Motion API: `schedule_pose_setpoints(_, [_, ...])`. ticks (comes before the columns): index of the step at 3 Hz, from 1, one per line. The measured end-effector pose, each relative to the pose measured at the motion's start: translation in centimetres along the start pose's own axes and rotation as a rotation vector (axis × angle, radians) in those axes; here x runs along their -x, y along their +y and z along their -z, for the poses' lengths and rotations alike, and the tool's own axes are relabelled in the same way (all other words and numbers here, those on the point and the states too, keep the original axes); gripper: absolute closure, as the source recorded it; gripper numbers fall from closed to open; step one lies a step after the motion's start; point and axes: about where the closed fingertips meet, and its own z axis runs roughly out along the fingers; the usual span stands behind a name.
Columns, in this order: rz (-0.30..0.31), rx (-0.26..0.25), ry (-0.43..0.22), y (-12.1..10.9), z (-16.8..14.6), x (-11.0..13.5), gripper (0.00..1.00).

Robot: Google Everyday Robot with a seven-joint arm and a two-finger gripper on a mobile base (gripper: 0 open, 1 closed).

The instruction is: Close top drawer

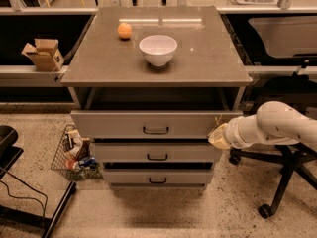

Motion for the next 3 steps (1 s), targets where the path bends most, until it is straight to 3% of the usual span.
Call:
schedule_pose_setpoints(1, [0.0,0.0,0.0,0.0,-0.01,0.0,0.13])
schedule_pose_setpoints(2, [0.0,0.0,0.0,0.01,-0.01,0.0,0.0])
schedule_pose_setpoints(3, [0.004,0.001,-0.002,0.07,-0.01,0.13,0.02])
